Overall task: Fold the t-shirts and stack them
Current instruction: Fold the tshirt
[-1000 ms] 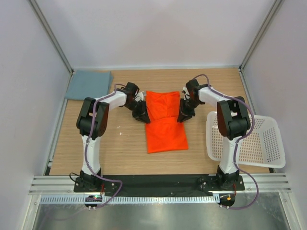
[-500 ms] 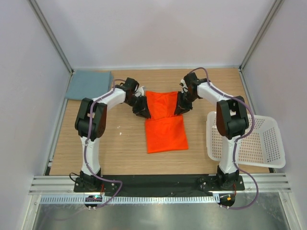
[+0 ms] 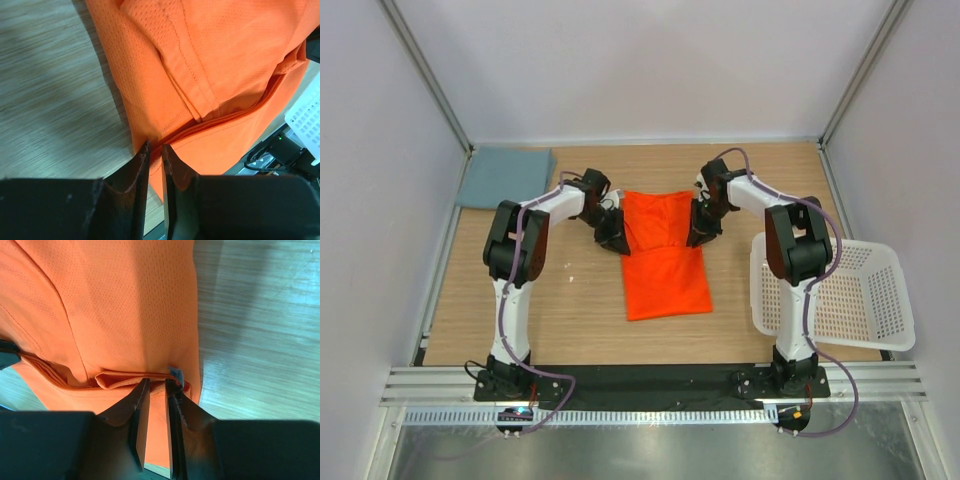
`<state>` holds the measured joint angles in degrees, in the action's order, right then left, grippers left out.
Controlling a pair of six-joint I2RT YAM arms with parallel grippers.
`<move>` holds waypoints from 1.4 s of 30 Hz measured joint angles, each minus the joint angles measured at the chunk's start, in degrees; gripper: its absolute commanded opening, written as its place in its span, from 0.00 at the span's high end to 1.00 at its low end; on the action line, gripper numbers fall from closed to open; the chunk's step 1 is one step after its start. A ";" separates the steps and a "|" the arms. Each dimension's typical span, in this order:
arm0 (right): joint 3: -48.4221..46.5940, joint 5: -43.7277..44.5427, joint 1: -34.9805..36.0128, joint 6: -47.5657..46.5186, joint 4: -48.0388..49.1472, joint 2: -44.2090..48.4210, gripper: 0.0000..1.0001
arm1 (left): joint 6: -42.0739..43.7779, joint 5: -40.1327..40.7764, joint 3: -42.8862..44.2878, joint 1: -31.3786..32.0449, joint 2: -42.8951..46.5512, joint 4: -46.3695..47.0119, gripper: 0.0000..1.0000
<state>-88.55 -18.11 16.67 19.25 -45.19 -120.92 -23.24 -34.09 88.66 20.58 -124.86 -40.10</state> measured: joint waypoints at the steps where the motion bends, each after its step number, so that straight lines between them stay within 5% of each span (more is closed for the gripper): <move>1: 0.07 0.00 0.00 0.07 -0.02 0.26 0.73 | 0.15 0.26 0.20 -0.04 0.00 -0.44 0.82; 13: -5.44 1.90 0.11 -0.02 -3.63 2.19 0.69 | 1.18 4.11 2.29 -0.74 0.87 -4.02 0.79; 22: 2.01 1.20 0.07 0.59 -1.25 0.96 0.71 | 1.16 4.39 2.05 -0.83 0.87 -4.09 0.79; 27: 1.18 2.75 0.04 -0.26 -2.16 0.94 0.68 | 0.74 6.73 1.62 -0.81 1.84 -4.00 0.58; 36: -1.88 8.11 0.24 -3.30 -5.99 3.91 0.52 | -0.61 12.44 0.15 -0.83 16.87 -3.32 0.48; 42: 8.15 9.25 4.48 -3.98 -5.86 17.07 0.45 | -2.43 11.82 -11.10 -0.70 29.97 -1.64 0.48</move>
<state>-80.40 -8.86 21.15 15.27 -51.05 -103.85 -25.67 -22.26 77.56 19.88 -94.89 -41.74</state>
